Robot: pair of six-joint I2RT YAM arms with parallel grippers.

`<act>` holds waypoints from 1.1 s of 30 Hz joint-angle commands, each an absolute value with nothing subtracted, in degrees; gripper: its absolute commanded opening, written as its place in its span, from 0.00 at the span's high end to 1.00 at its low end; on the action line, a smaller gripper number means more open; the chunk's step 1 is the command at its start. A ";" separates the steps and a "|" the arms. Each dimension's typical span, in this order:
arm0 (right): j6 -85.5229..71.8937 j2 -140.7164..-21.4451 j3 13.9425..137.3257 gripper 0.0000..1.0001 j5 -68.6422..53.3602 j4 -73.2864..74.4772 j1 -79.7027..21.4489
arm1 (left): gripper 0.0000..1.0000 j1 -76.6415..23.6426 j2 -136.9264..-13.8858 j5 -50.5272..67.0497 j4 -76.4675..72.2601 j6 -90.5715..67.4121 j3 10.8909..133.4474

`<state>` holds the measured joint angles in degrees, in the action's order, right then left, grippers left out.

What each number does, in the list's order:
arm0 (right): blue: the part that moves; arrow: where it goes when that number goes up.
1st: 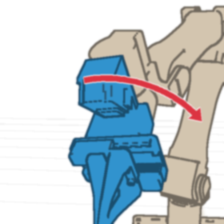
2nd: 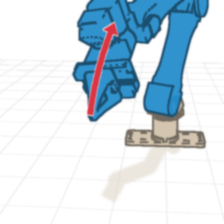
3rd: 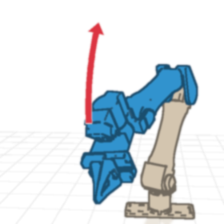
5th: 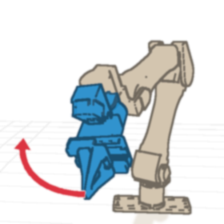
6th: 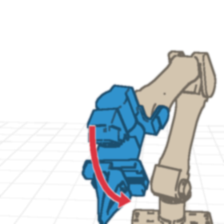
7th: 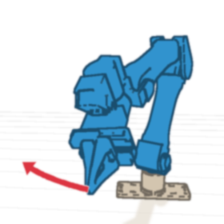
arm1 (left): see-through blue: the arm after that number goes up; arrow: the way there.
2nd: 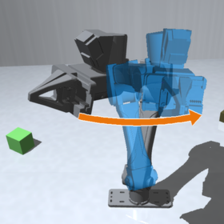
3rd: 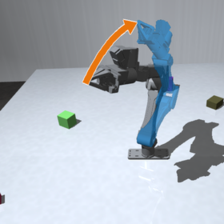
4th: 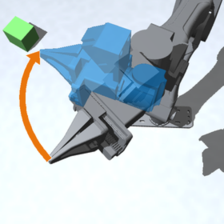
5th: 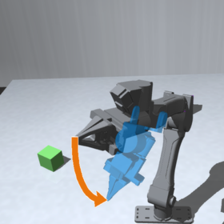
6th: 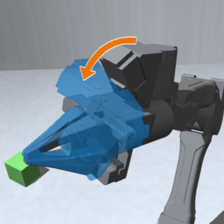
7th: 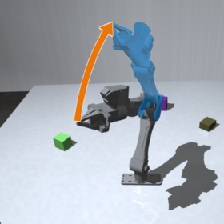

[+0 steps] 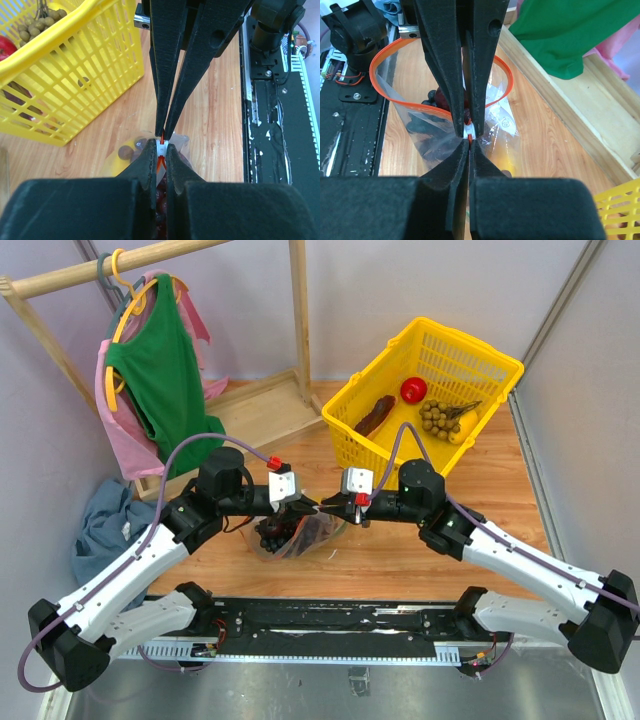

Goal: Place the food in the zip-top bag and seal the zipper
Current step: Zip the zipper food storage bag at the center of the board.

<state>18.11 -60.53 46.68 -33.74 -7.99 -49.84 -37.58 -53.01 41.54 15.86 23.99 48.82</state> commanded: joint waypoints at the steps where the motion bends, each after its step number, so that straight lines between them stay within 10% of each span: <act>1: 19.11 -61.17 49.64 0.99 -33.86 -6.02 -49.47 | 1.00 -37.92 -52.15 43.52 13.97 23.82 49.85; 18: 14.86 -54.92 46.09 0.99 -25.09 -9.92 -48.89 | 1.00 -37.88 -50.54 38.67 14.24 24.21 49.32; 27: 17.26 -59.64 49.64 0.71 -34.57 -6.31 -48.94 | 1.00 -37.88 -50.81 39.89 13.81 23.99 49.39; 33: 17.24 -63.67 51.34 0.75 -36.10 -6.72 -48.87 | 1.00 -37.88 -50.75 40.06 13.89 24.09 49.35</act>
